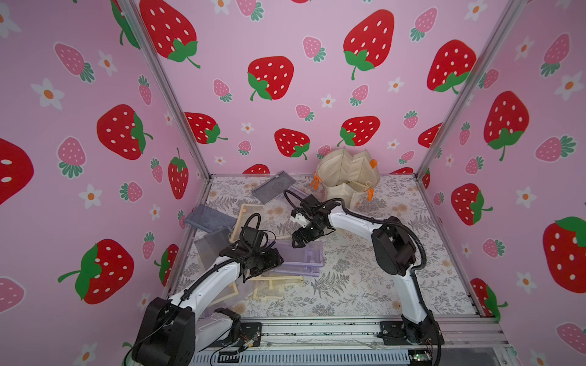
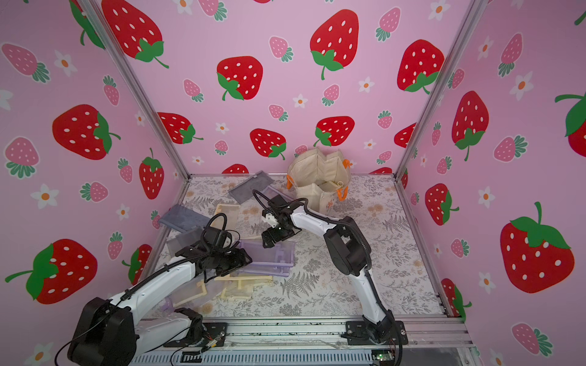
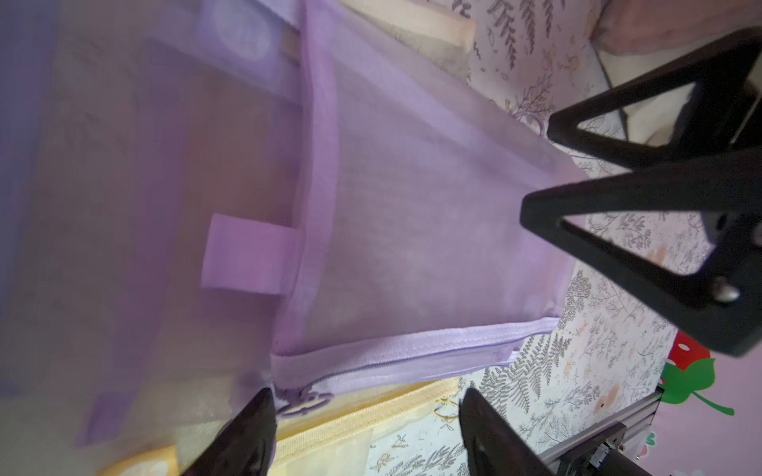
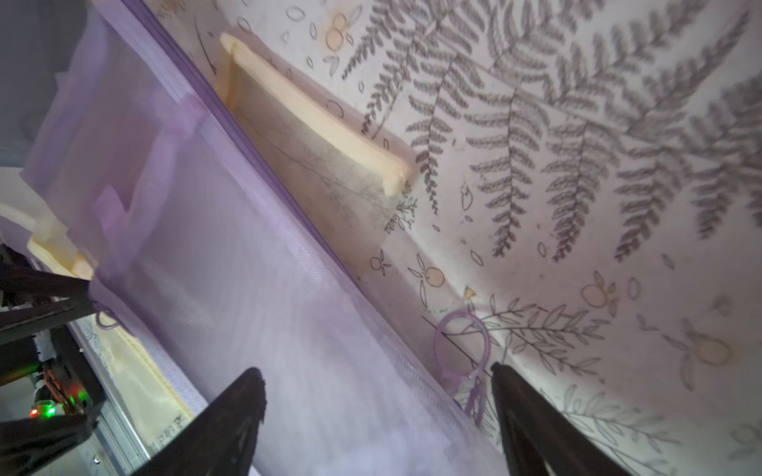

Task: Put the pencil pouch into the canvas bag
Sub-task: Pick up the pencil pouch.

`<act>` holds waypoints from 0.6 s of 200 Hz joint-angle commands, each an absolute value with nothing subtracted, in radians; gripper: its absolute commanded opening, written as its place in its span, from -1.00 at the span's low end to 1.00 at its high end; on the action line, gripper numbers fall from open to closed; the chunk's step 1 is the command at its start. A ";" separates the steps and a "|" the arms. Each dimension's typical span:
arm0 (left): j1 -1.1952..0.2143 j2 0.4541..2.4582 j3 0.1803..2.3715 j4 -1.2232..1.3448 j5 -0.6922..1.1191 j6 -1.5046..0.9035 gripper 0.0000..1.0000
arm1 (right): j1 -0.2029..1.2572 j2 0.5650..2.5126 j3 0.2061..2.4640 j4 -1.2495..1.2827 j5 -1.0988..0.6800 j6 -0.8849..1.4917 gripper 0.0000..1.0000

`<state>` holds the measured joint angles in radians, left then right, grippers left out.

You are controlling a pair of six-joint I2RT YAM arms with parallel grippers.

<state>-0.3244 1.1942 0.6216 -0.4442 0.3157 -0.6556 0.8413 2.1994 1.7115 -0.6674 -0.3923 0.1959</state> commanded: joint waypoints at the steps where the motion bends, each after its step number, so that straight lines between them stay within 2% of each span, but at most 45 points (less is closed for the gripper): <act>1: -0.321 1.236 0.663 -0.369 0.331 -0.667 0.35 | 0.836 2.143 1.621 -0.632 -0.433 0.204 0.75; 31: -0.321 1.288 0.699 -0.344 0.318 -0.660 0.24 | 0.838 2.045 1.462 -0.534 -0.458 0.248 0.67; 88: -0.321 1.363 0.722 -0.272 0.347 -0.671 -0.08 | 0.873 1.938 1.341 -0.464 -0.460 0.294 0.10; 120: -0.327 1.365 0.727 -0.251 0.360 -0.677 -0.16 | 0.879 1.925 1.322 -0.428 -0.469 0.316 -0.07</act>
